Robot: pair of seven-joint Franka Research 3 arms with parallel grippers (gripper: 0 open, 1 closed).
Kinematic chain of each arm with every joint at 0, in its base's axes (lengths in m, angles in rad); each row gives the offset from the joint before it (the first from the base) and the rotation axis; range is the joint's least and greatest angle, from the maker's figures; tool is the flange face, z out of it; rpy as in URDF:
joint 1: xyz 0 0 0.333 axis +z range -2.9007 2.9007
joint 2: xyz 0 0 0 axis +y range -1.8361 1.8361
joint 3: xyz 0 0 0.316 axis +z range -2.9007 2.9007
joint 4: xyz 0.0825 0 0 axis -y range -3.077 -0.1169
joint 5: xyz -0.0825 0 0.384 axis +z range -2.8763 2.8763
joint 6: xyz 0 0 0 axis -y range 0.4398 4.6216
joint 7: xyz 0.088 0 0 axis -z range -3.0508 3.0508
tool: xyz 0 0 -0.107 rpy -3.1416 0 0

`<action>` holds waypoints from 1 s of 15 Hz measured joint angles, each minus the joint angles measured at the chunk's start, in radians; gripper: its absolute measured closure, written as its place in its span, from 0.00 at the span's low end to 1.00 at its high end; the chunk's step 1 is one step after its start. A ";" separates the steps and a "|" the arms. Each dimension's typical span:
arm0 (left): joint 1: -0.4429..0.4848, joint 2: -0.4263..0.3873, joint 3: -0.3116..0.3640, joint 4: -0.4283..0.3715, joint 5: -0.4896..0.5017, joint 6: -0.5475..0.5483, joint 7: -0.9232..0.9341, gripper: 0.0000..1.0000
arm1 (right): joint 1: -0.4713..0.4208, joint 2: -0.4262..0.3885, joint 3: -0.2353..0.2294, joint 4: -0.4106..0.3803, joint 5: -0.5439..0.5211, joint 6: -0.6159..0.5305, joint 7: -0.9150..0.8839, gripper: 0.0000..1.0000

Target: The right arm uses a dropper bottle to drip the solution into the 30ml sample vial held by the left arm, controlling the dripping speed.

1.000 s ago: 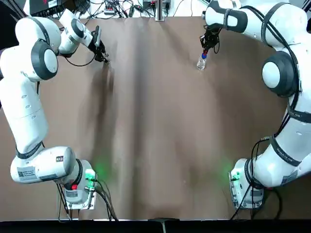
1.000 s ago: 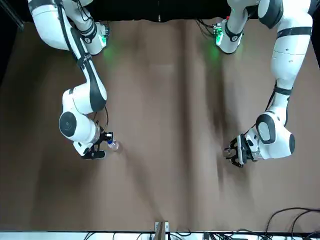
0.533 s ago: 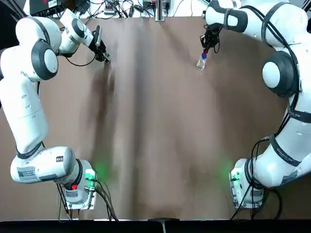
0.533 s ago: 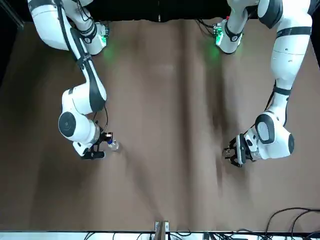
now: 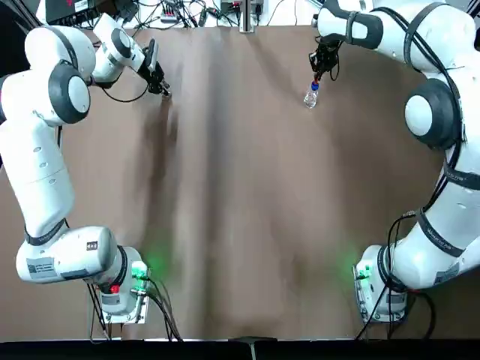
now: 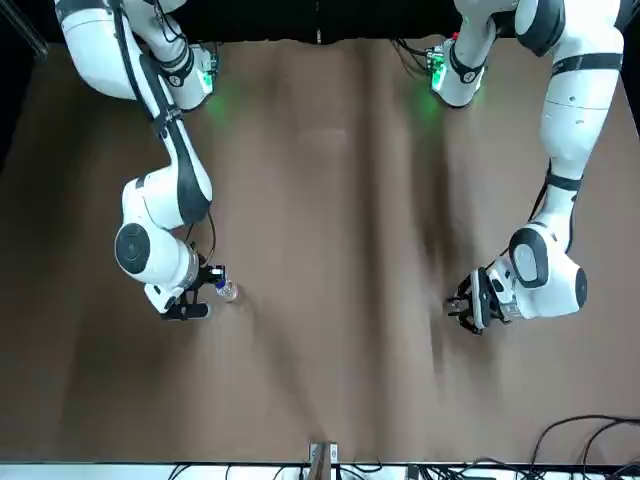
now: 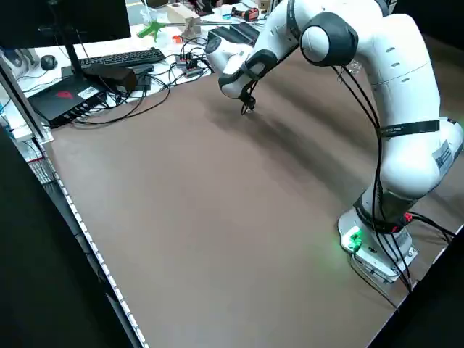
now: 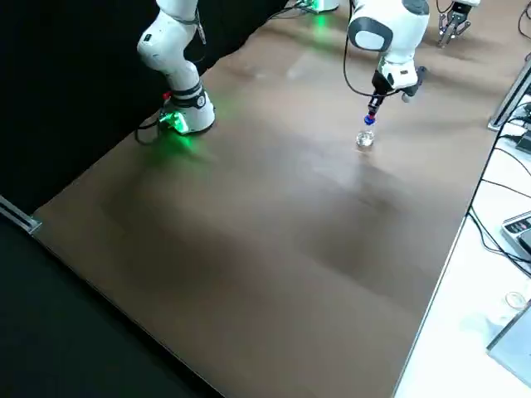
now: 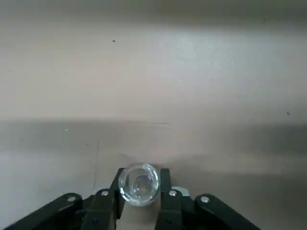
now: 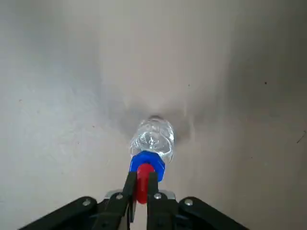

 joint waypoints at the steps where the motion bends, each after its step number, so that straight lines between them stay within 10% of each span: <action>1: -0.001 0.000 0.000 0.001 0.000 0.000 0.000 0.69 | 0.000 -0.003 0.000 0.004 0.000 -0.009 0.000 0.87; 15: -0.142 -0.071 -0.054 0.026 0.002 0.004 -0.191 0.69 | -0.001 -0.082 -0.005 0.037 0.002 -0.111 0.004 0.87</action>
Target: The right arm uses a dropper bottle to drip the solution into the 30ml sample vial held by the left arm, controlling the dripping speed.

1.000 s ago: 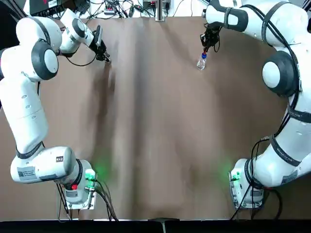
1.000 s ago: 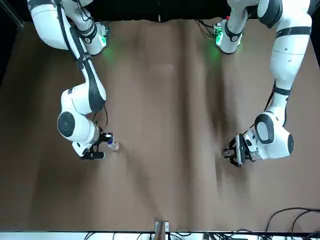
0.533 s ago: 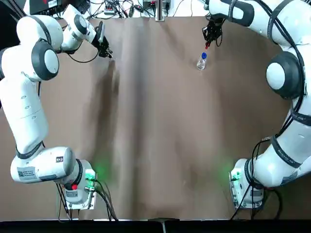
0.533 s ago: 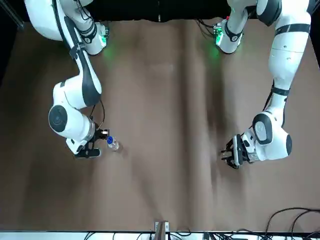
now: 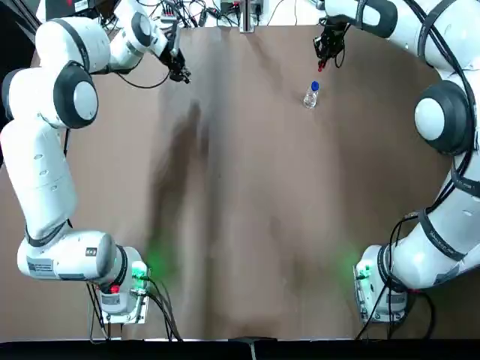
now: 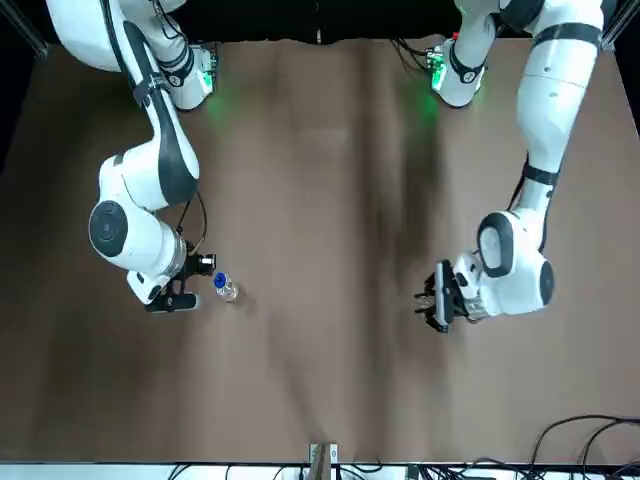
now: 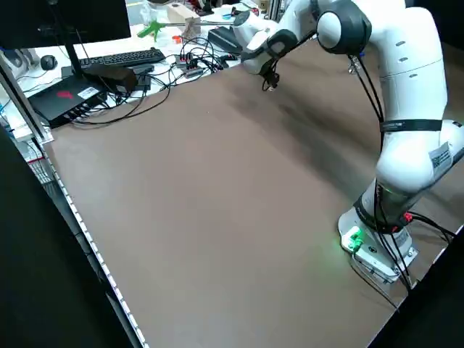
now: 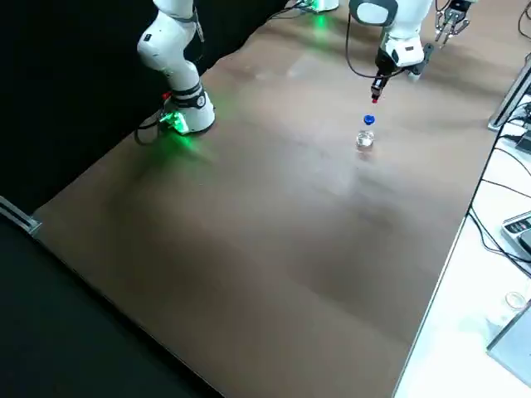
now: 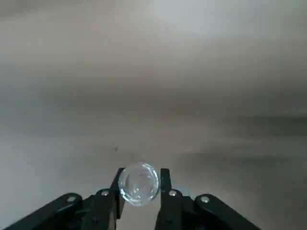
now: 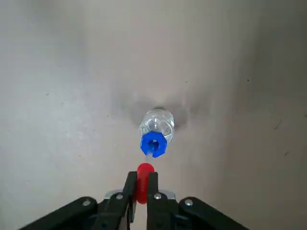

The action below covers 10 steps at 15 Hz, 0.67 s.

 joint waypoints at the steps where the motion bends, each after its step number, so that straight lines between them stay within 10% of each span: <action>1: -0.025 -0.007 0.001 0.000 0.013 0.002 -0.043 0.69 | 0.000 -0.003 0.000 0.002 0.000 -0.002 0.000 0.87; 10: -0.238 -0.080 -0.005 0.008 0.314 0.038 -0.588 0.69 | 0.001 -0.046 0.001 0.014 0.002 -0.039 0.008 0.87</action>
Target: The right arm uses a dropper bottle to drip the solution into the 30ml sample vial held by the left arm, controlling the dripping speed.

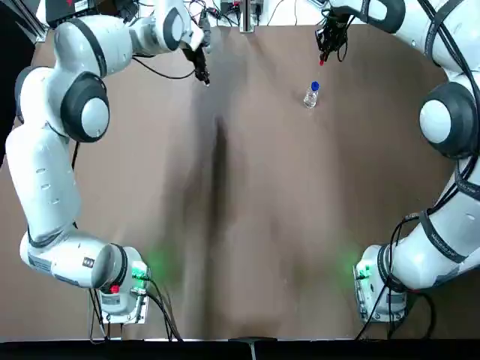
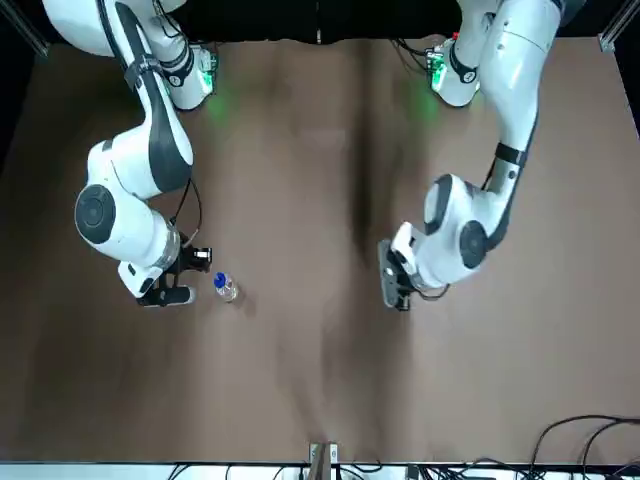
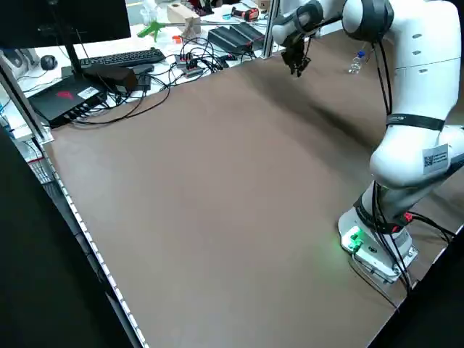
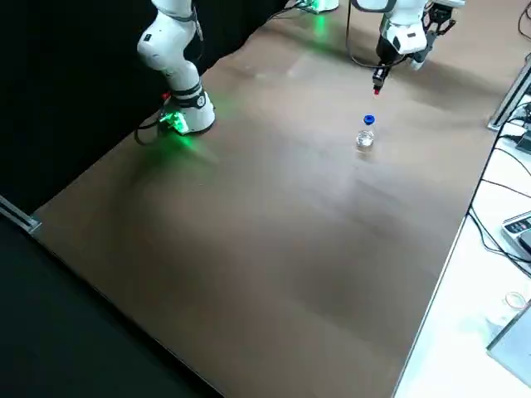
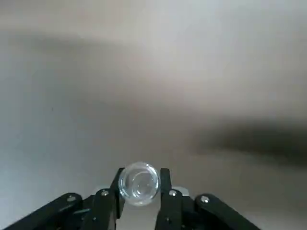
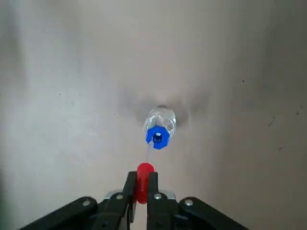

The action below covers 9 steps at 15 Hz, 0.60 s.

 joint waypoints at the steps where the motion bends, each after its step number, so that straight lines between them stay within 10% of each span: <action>1: -0.024 0.000 0.000 0.007 0.001 0.002 -0.017 0.69 | 0.000 -0.004 0.001 0.002 0.000 -0.002 0.004 0.87; 9: -0.115 0.001 0.010 0.028 0.004 0.052 -0.061 0.69 | 0.000 -0.044 0.004 0.009 0.058 -0.021 0.014 0.87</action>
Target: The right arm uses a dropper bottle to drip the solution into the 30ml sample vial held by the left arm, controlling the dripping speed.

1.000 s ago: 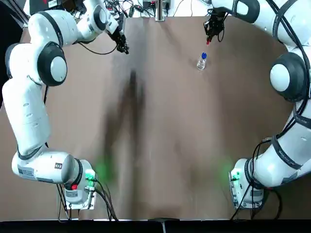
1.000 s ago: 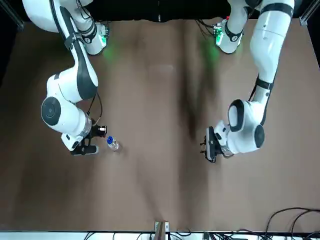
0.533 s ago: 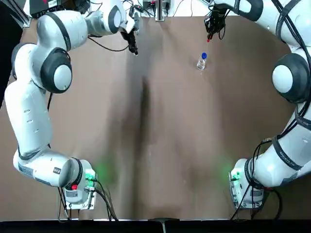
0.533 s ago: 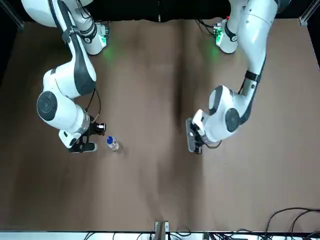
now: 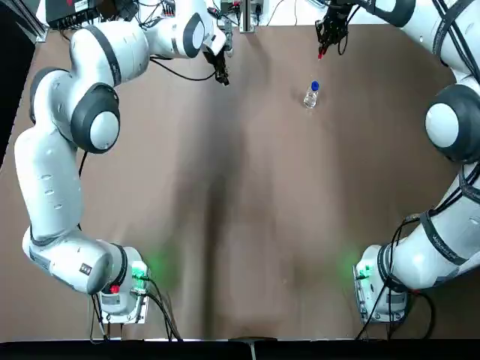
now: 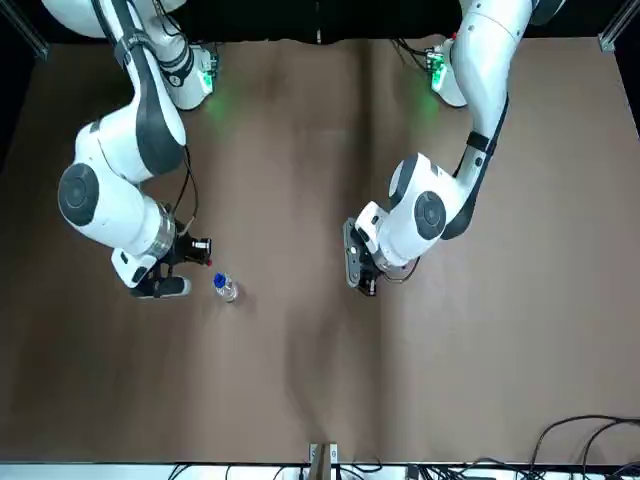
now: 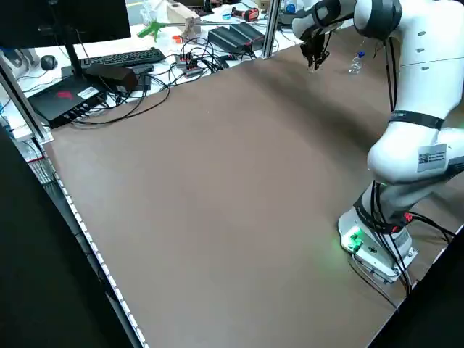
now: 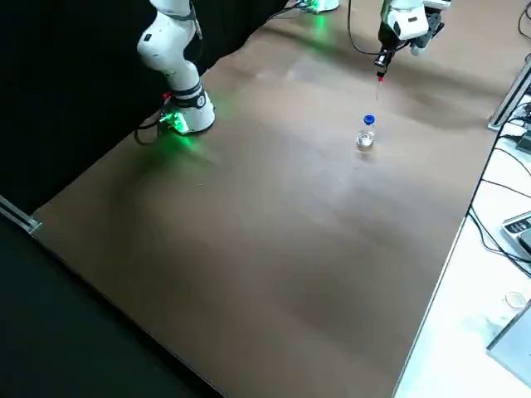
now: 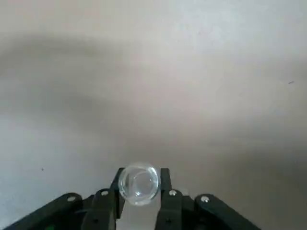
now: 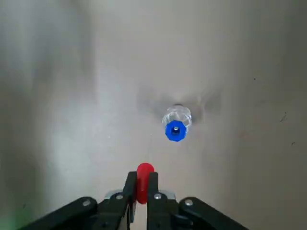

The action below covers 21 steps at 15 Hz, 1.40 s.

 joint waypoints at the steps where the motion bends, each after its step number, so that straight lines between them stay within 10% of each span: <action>1: -0.001 0.000 0.001 0.000 0.000 0.000 0.000 0.69 | 0.000 -0.004 0.001 0.001 0.007 -0.002 0.000 0.87; 21: -0.135 0.008 0.038 0.005 0.000 0.055 -0.049 0.69 | 0.046 -0.046 0.022 0.005 0.215 -0.006 0.016 0.88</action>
